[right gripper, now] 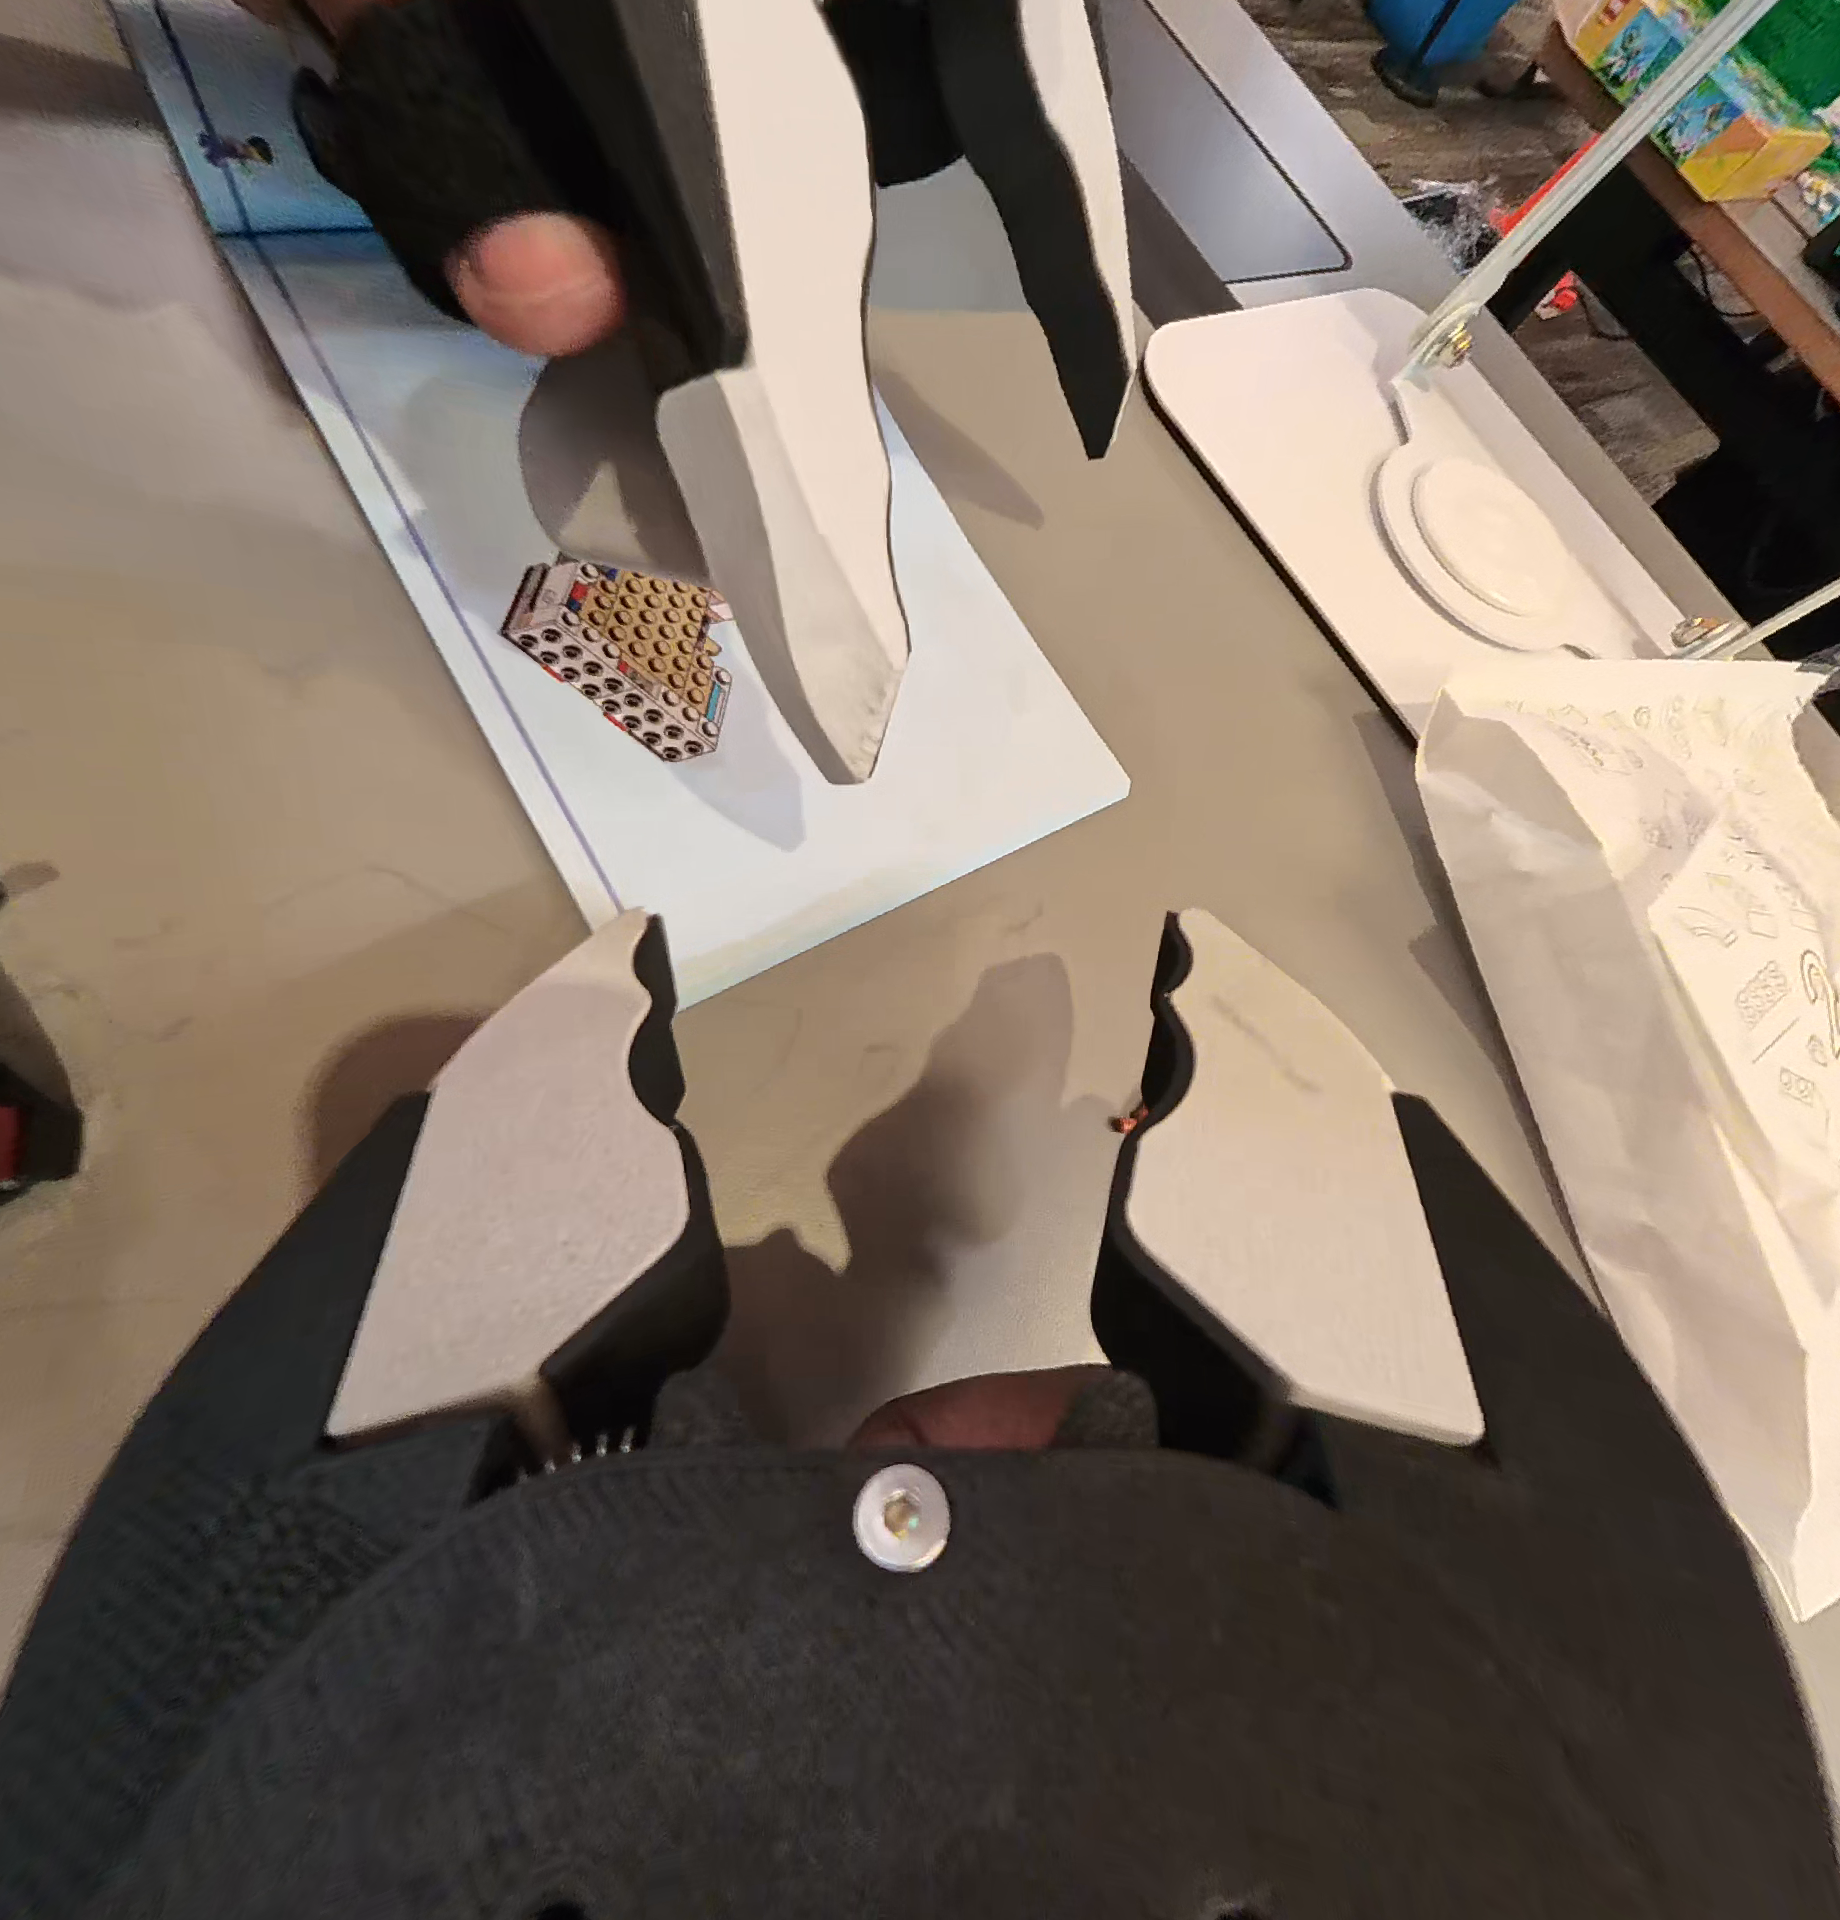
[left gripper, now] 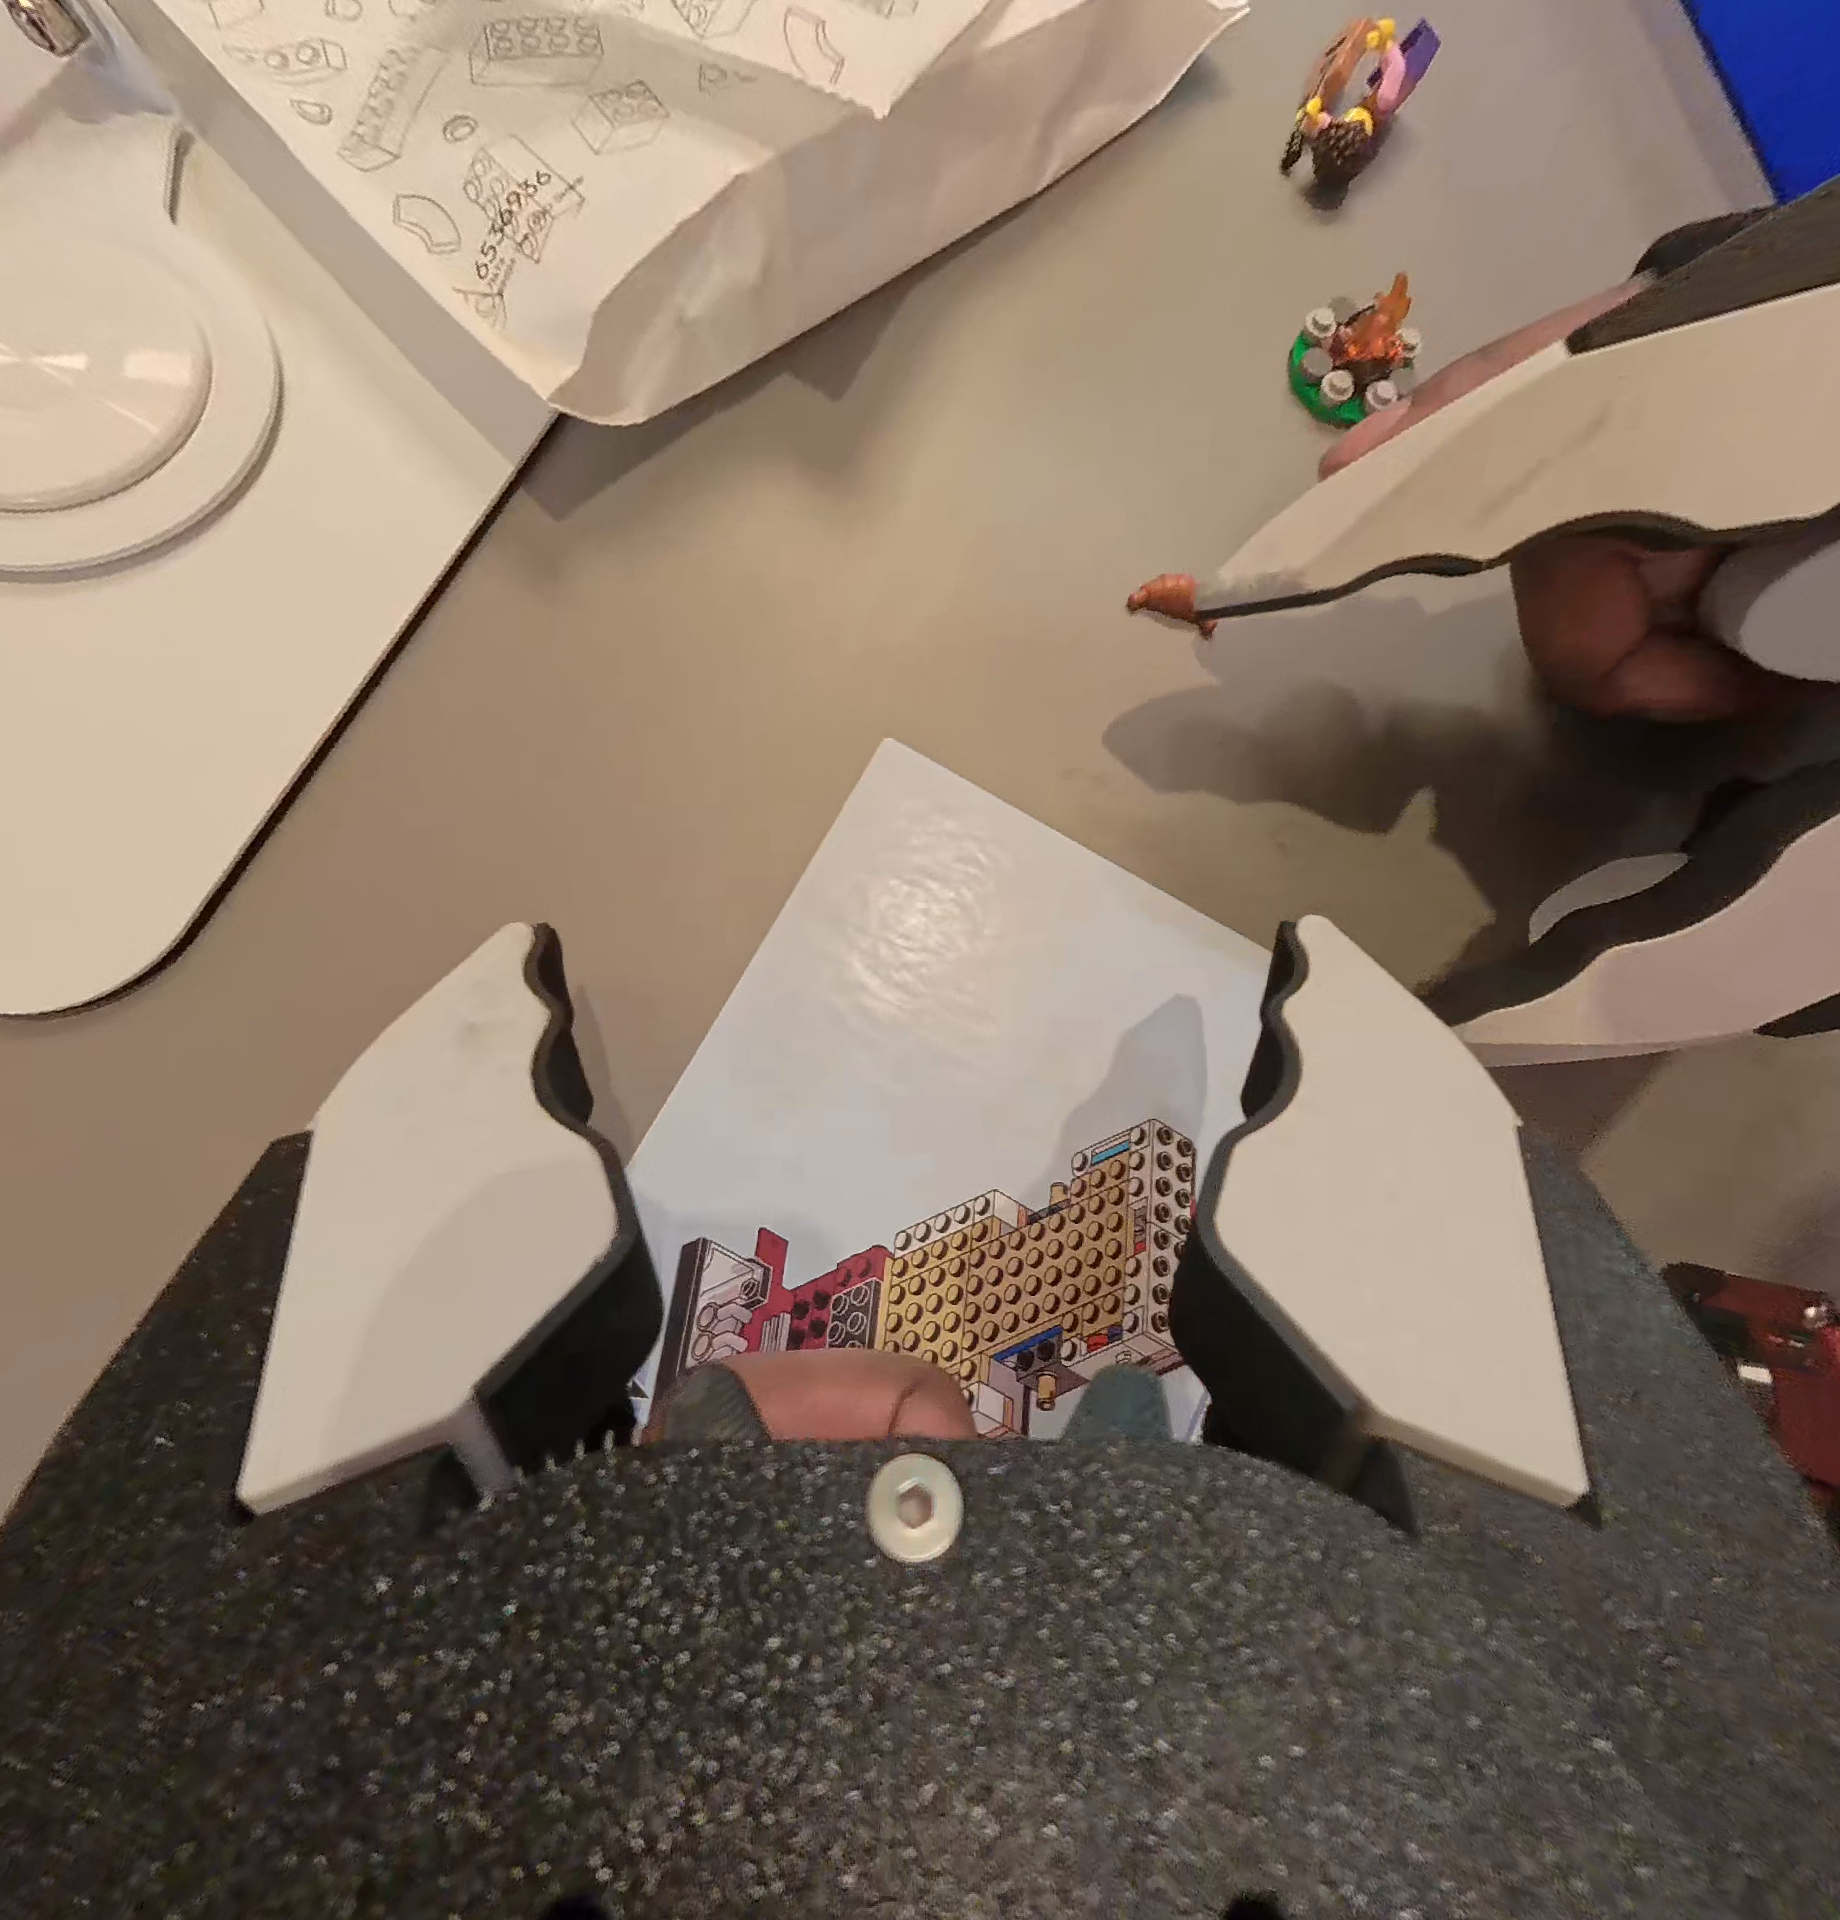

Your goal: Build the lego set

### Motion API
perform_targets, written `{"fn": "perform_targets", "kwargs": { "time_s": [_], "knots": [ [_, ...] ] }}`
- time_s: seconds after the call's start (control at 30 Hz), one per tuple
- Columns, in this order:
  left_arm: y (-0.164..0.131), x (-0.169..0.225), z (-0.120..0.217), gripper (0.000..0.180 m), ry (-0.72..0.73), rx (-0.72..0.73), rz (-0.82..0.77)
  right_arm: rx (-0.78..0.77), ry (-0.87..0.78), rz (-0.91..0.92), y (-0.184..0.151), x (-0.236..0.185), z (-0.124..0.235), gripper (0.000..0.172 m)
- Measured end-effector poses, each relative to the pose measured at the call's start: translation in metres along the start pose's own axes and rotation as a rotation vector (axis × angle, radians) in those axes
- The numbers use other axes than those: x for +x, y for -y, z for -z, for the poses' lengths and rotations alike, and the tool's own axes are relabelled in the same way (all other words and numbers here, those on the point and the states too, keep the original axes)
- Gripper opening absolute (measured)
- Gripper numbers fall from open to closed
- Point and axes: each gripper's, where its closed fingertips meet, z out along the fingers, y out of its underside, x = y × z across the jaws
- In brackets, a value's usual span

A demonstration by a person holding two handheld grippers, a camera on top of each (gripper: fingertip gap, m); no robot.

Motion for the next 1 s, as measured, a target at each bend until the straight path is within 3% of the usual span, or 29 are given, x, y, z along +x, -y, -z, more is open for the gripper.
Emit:
{"fn": "perform_targets", "kwargs": {
  "time_s": [0.3,0.53,0.77,1.0],
  "knots": [
    [0.005,0.004,-0.002,0.12,-0.019,0.026,0.001,0.0,0.023,0.038,0.0,-0.006,0.0,0.087],
    [-0.01,0.007,-0.008,0.121,-0.013,-0.061,-0.108,0.032,0.086,-0.098,0.003,0.002,0.004,0.084],
    [-0.016,0.022,-0.012,0.116,-0.104,-0.094,-0.08,0.055,0.129,-0.194,0.005,0.008,0.006,0.082],
    [-0.019,0.023,-0.015,0.115,-0.1,-0.109,-0.087,0.05,0.129,-0.189,0.004,0.007,0.005,0.082]
  ]
}}
